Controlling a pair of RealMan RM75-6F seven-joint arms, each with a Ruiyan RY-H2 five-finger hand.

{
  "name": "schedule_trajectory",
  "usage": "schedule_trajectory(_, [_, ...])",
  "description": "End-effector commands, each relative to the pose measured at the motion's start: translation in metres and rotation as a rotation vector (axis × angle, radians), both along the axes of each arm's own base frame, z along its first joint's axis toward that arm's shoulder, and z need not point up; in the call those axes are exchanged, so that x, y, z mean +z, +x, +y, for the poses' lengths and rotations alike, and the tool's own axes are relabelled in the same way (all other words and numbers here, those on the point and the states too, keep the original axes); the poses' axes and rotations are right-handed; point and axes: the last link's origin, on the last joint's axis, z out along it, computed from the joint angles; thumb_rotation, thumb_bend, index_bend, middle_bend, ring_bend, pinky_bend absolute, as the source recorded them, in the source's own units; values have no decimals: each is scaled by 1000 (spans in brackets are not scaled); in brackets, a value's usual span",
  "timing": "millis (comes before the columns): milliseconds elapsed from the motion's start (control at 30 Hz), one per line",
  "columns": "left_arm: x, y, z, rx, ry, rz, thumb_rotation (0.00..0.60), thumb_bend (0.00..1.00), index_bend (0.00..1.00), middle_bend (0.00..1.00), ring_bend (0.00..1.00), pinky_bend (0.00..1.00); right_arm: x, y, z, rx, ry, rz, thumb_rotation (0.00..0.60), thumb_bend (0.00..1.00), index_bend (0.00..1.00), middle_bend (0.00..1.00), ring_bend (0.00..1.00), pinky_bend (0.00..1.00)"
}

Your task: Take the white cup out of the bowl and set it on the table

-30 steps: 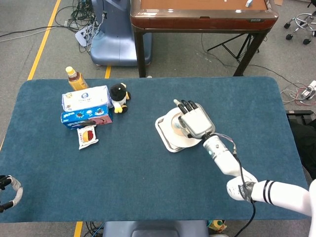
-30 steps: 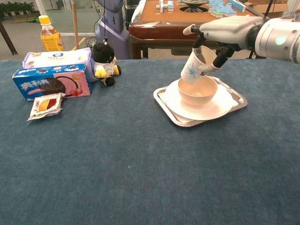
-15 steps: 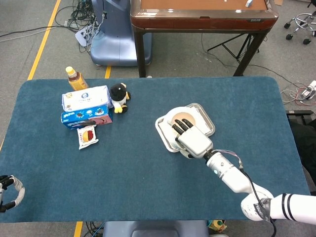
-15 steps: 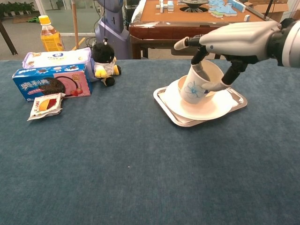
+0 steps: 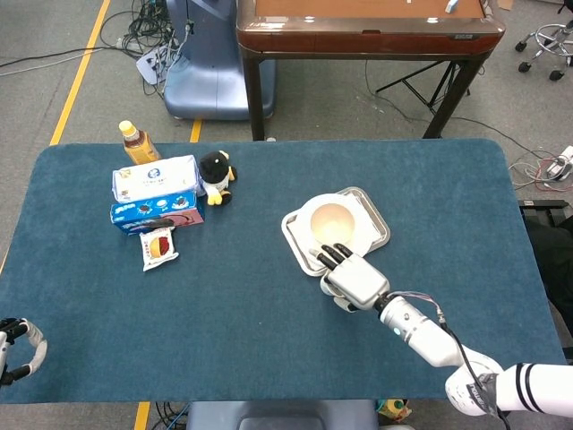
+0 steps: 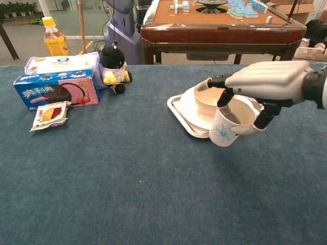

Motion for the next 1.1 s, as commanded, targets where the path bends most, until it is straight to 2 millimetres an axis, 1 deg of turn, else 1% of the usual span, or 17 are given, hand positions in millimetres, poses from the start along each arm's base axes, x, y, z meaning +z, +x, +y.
schedule_trajectory(33, [0, 0, 0, 2, -1, -1, 600, 557, 573, 495, 334, 450, -6, -3, 2, 0, 14, 8, 600, 448, 645, 58, 0, 83])
schedule_trajectory(400, [1, -1, 0, 6, 1, -2, 600, 557, 574, 495, 334, 450, -24, -7, 7, -14, 54, 4, 600, 448, 645, 58, 0, 83])
schedule_trajectory(667, [2, -1, 0, 11, 2, -5, 600, 557, 573, 495, 334, 450, -34, -8, 6, -31, 72, -3, 600, 440, 645, 58, 0, 83])
schedule_trajectory(733, [2, -1, 0, 10, 3, -6, 600, 557, 573, 495, 334, 450, -36, -8, 6, -30, 75, -4, 600, 418, 645, 58, 0, 83])
schedule_trajectory(800, [2, -1, 0, 9, 5, -7, 600, 557, 573, 495, 334, 450, -37, -8, 6, -29, 76, -3, 600, 370, 642, 58, 0, 83])
schedule_trajectory(867, [3, -1, 1, 9, 7, -9, 600, 557, 573, 495, 334, 450, -37, -7, 6, -29, 76, -5, 600, 325, 616, 58, 0, 83])
schedule_trajectory(1100, [3, -1, 0, 6, 7, -10, 600, 556, 573, 495, 334, 450, -33, -3, 6, -18, 63, -11, 600, 272, 564, 58, 0, 83])
